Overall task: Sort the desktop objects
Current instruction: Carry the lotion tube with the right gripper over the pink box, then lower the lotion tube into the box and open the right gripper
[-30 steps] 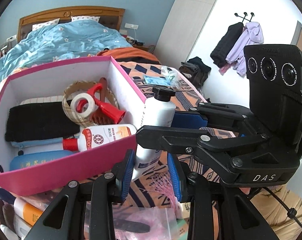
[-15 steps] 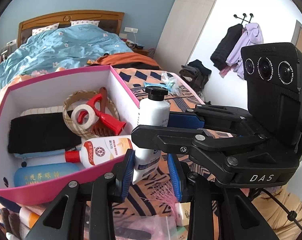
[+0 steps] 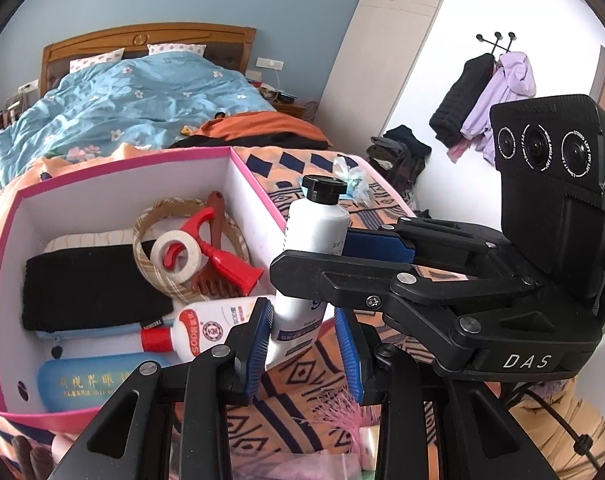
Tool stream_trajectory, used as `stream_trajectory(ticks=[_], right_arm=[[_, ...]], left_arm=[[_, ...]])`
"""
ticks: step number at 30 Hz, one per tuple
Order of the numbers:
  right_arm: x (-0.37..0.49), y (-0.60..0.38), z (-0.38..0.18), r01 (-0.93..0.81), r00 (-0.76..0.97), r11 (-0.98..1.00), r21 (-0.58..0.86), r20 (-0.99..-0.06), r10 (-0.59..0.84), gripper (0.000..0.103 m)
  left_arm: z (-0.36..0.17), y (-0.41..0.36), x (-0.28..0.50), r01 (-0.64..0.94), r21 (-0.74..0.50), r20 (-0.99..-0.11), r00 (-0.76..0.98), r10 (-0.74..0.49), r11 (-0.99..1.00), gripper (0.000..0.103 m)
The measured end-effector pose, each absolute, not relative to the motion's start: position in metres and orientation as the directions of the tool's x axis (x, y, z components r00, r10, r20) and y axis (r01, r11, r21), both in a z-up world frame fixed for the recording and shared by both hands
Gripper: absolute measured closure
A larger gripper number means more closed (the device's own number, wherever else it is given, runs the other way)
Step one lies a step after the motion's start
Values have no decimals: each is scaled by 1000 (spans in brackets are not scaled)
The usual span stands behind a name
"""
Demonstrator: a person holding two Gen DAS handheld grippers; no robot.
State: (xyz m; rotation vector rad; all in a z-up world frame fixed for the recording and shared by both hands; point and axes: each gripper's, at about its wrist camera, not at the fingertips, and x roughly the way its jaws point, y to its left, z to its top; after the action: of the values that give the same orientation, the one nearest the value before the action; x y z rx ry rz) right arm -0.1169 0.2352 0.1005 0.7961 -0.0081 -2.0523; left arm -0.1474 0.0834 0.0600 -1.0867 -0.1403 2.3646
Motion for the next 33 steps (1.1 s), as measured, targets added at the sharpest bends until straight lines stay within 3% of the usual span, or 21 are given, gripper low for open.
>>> stream_trajectory(ticks=[33], right_arm=[[-158,232,88,695,-406,-648,312,-573,-712,77]], left_arm=[[41,87,-197,-366,-270,-733,-521,437,-890,70]])
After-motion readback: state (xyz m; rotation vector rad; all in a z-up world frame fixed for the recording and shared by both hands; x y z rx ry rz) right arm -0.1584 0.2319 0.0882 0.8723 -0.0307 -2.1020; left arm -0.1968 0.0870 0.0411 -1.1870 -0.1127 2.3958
